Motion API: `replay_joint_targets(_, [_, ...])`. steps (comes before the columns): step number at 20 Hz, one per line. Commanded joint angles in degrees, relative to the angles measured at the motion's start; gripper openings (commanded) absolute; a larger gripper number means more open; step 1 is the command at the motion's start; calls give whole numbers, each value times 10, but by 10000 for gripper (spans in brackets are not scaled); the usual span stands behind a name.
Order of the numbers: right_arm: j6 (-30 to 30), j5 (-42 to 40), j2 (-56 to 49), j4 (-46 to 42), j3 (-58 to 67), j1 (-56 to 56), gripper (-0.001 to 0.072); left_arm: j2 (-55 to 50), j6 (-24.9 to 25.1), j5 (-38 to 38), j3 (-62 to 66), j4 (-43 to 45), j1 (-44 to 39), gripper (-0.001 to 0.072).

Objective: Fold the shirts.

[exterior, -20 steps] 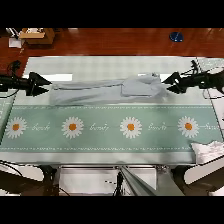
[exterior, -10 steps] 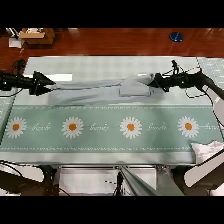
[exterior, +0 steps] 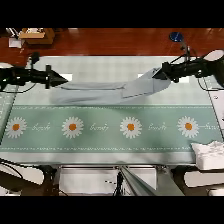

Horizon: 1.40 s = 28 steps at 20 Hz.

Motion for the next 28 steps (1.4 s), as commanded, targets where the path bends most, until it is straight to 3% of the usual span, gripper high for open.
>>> replay_joint_targets(1, [59, 45, 60, -83, 0, 0, 23, 0, 12, 8, 0, -11, -88, 21])
replay_joint_targets(9, [93, 93, 128, -112, 0, 0, 23, -2, -4, 70, 0, -11, -273, 21])
replay_joint_targets(22, [102, 142, 253, -117, 0, 0, 23, -39, -81, 191, -8, -12, -423, 21])
replay_joint_targets(28, [121, 143, 281, -114, 0, 0, 23, -81, -76, 273, -8, -80, -519, 21])
